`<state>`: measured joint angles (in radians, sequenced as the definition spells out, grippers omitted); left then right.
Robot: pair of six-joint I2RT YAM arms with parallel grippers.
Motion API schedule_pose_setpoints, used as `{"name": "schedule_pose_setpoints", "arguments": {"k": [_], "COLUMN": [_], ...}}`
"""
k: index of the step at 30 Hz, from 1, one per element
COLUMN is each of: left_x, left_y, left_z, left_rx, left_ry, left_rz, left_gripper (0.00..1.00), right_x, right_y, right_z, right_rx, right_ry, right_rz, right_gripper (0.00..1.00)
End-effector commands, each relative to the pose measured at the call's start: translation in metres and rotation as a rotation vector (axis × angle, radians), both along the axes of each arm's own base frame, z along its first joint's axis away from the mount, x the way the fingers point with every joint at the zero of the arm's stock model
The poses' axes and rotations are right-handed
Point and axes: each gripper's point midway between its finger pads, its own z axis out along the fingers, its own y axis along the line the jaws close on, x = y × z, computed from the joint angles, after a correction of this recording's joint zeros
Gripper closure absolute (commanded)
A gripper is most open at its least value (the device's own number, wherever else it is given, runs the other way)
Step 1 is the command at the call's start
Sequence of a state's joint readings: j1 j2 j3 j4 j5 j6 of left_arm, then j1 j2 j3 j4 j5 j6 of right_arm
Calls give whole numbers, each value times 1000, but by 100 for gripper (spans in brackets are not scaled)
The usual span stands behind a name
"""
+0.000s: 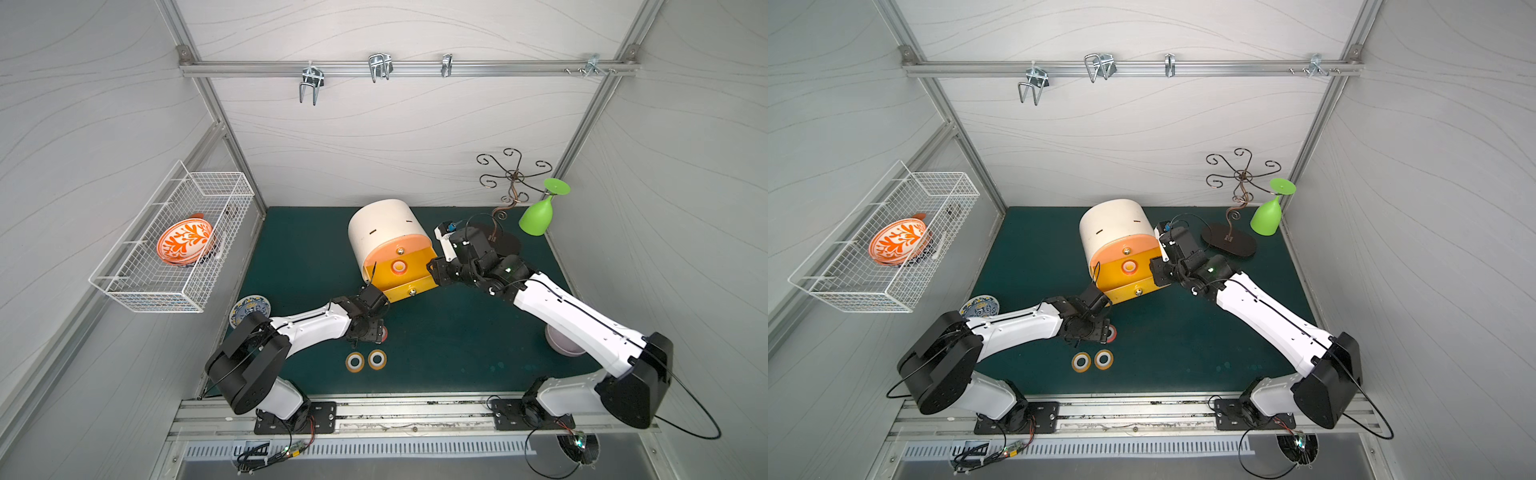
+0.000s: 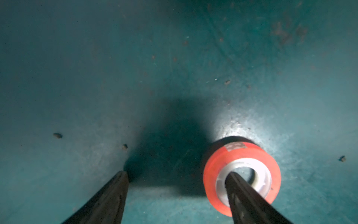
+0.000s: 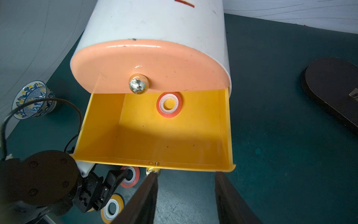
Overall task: Place the transparent tape into the drawer according to color
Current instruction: Pick up the tape from the center of the board.
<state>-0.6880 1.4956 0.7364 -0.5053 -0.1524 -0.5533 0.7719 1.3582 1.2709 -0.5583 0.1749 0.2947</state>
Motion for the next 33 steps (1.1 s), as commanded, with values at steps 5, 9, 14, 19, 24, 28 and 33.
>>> {"name": "schedule_pose_setpoints", "arguments": {"k": [5, 9, 14, 19, 24, 28, 33], "left_x": [-16, -14, -9, -7, -11, -14, -15], "left_y": [32, 34, 15, 4, 3, 2, 1], "left_z": [0, 7, 7, 5, 0, -4, -6], "left_rx": [107, 82, 5, -21, -10, -13, -20], "left_ry": [44, 28, 39, 74, 113, 135, 146], "left_rz": [36, 51, 29, 10, 3, 5, 6], "left_gripper": [16, 16, 18, 24, 39, 57, 74], "right_x": [-2, -2, -2, -3, -3, -2, -4], "right_y": [-6, -5, -4, -5, -9, -9, -10], "right_z": [12, 10, 7, 8, 7, 7, 4], "right_rx": [13, 14, 11, 8, 1, 1, 4], "right_ry": [-27, -22, -15, -15, -15, -13, 2], "right_rz": [-3, 0, -1, 0, -7, -8, -6], "right_gripper": [48, 48, 47, 47, 47, 47, 47]}}
